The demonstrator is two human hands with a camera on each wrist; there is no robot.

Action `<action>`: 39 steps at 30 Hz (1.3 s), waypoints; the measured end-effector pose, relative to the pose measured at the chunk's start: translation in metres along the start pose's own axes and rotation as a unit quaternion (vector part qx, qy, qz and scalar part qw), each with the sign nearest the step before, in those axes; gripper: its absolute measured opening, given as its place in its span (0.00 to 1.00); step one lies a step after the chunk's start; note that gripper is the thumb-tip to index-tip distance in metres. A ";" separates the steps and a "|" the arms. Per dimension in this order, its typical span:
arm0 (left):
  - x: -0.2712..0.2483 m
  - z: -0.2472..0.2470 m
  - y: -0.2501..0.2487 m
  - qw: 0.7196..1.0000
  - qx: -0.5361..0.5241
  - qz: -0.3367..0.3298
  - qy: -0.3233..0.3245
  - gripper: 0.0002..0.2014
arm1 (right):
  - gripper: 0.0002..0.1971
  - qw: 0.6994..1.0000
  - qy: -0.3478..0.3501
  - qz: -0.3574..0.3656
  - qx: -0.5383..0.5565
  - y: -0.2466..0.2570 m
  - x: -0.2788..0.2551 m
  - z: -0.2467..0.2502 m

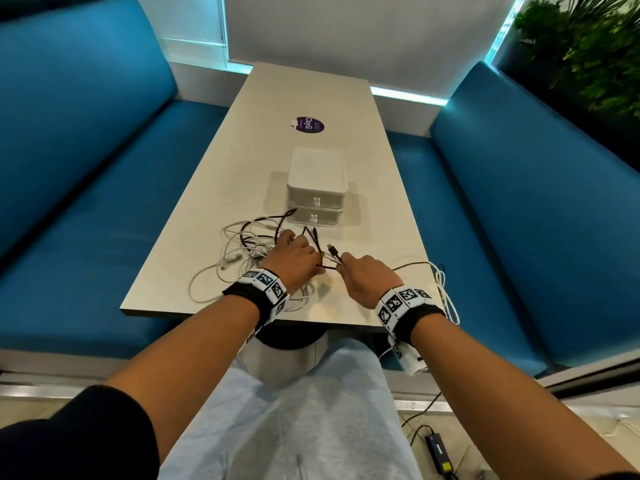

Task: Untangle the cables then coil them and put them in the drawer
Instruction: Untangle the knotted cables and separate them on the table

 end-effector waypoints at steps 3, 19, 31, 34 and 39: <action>-0.005 -0.004 0.010 0.999 0.010 0.029 -0.016 0.18 | 0.12 0.996 -0.032 -0.040 -0.074 -0.022 -0.005 0.012; -0.002 -0.001 -0.012 0.998 0.009 0.050 -0.045 0.16 | 0.13 0.953 -0.136 -0.077 0.259 -0.002 0.005 0.006; -0.001 -0.003 -0.011 0.998 0.013 -0.031 -0.048 0.10 | 0.13 0.972 -0.033 -0.003 0.234 0.010 0.010 -0.009; -0.006 -0.008 -0.005 0.998 0.008 -0.011 -0.054 0.17 | 0.14 0.981 -0.009 -0.019 0.191 -0.004 0.006 -0.009; -0.004 -0.010 0.004 0.996 0.000 0.016 -0.082 0.15 | 0.15 0.988 -0.037 -0.069 0.135 -0.051 -0.003 0.022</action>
Point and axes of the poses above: each hand's wrist, its own x-axis towards the middle knuckle, its own z-axis out of the back of the hand, y = z × x, the point moved 5 cm from there along x, towards the middle knuckle, and after that the axes turned 13 degrees about x, right-handed, at the moved point
